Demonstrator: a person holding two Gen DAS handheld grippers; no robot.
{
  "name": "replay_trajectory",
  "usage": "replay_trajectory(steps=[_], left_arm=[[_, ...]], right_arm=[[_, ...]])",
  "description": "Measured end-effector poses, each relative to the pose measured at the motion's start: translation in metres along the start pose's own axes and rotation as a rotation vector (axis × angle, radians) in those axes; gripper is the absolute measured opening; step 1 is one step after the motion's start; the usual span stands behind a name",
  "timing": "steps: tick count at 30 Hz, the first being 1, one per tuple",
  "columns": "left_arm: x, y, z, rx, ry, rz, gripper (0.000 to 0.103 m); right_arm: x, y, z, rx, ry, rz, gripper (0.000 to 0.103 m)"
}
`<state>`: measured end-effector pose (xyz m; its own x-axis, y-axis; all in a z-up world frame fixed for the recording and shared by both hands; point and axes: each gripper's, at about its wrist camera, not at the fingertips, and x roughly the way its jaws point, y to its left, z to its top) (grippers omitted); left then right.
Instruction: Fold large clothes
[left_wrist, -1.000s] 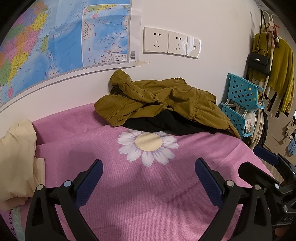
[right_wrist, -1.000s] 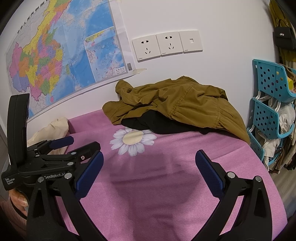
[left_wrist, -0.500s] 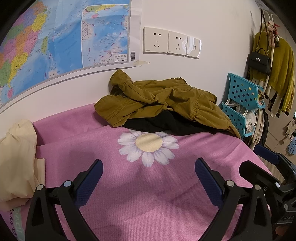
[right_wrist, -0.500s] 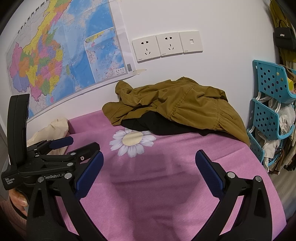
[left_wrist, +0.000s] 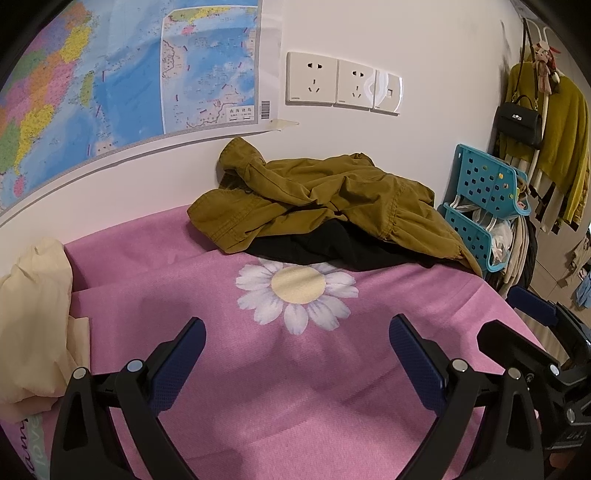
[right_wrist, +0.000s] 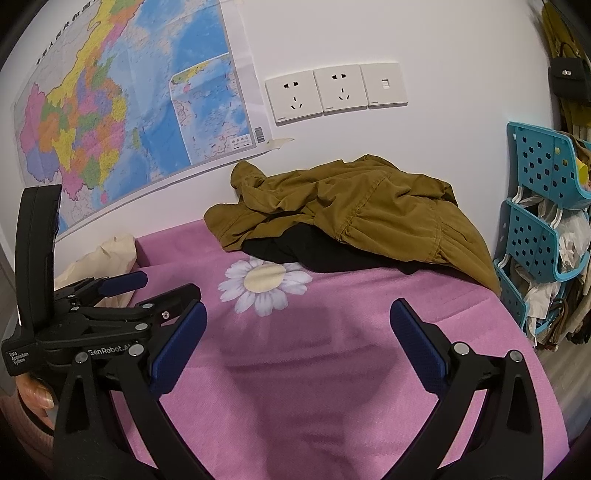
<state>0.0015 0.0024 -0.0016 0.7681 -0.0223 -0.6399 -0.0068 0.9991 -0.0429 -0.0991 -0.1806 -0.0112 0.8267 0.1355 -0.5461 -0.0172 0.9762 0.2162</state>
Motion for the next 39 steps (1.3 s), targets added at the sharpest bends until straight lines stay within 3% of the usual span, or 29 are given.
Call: replay_trajectory(steps=[10,16,25,28,34,35,37,38,39], left_arm=[[0.008,0.005,0.002,-0.007,0.02,0.004,0.096],[0.022,0.017,0.008,-0.026,0.052,0.016,0.096],[0.063,0.049,0.025,-0.071,0.1,0.085,0.096],[0.073,0.057,0.029,-0.087,0.109,0.107,0.096],[0.089,0.068,0.034,-0.123,0.115,0.138,0.096],[0.092,0.07,0.034,-0.125,0.121,0.141,0.096],[0.098,0.073,0.034,-0.129,0.129,0.147,0.096],[0.102,0.075,0.034,-0.132,0.138,0.15,0.096],[0.103,0.077,0.034,-0.132,0.141,0.152,0.096]], right_arm=[[0.008,-0.003,0.005,-0.007,0.009,-0.005,0.098],[0.024,-0.004,0.022,-0.086,0.017,-0.021,0.098],[0.104,-0.013,0.092,-0.282,0.057,-0.125,0.097],[0.133,-0.005,0.102,-0.348,0.102,-0.117,0.097],[0.204,0.04,0.093,-0.624,0.175,-0.099,0.096],[0.211,0.044,0.092,-0.643,0.177,-0.1,0.093],[0.224,0.046,0.093,-0.661,0.186,-0.114,0.075],[0.228,0.044,0.097,-0.665,0.188,-0.116,0.053],[0.226,0.04,0.102,-0.655,0.187,-0.092,0.039]])
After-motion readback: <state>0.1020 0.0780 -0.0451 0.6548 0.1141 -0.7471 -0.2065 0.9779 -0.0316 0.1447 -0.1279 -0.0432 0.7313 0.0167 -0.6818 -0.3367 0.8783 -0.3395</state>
